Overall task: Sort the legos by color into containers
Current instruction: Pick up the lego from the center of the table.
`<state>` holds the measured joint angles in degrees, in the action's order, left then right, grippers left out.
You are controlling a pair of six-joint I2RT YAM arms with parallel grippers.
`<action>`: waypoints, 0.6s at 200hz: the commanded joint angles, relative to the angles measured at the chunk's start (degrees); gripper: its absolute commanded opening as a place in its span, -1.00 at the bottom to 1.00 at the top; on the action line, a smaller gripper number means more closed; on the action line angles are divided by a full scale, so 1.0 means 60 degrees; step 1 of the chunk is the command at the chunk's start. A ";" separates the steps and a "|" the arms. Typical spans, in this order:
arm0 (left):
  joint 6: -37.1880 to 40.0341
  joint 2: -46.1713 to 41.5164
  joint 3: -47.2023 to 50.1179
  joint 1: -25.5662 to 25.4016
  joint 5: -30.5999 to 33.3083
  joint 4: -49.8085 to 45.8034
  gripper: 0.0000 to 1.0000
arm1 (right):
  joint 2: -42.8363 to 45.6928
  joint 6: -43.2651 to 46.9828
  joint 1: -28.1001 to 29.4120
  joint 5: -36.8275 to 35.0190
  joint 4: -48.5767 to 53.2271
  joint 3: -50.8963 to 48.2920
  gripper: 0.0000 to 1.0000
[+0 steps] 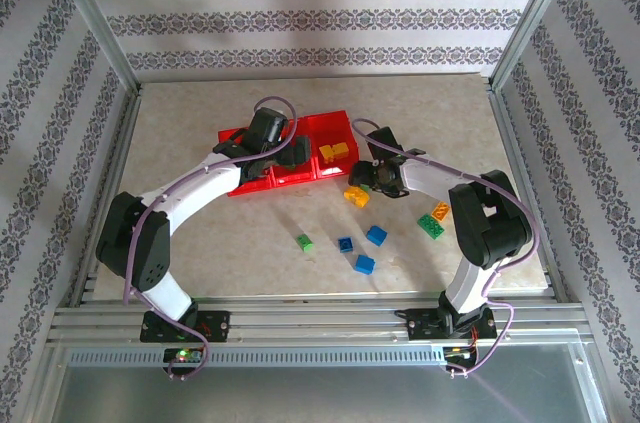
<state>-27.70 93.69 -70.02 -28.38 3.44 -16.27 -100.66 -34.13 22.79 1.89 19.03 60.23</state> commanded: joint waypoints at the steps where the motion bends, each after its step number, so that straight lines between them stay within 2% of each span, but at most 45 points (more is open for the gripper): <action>1: -0.0081 -0.0249 0.0074 0.0101 0.0259 0.0222 0.99 | -0.0113 0.0166 0.0128 0.0199 0.0321 0.0025 0.61; 72: -0.0027 -0.0219 0.0127 0.0100 0.0378 0.0132 0.99 | -0.0651 0.0130 0.0500 -0.0577 0.0950 0.0698 0.59; 120: -0.0012 -0.0241 0.0208 0.0101 0.0378 0.0177 0.99 | -0.0661 -0.0140 0.0520 -0.1315 0.0967 0.0718 0.47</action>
<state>-27.68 93.69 -69.76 -28.38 4.73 -16.25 -103.90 -34.35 25.76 -1.98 23.09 63.37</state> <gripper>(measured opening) 0.994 0.737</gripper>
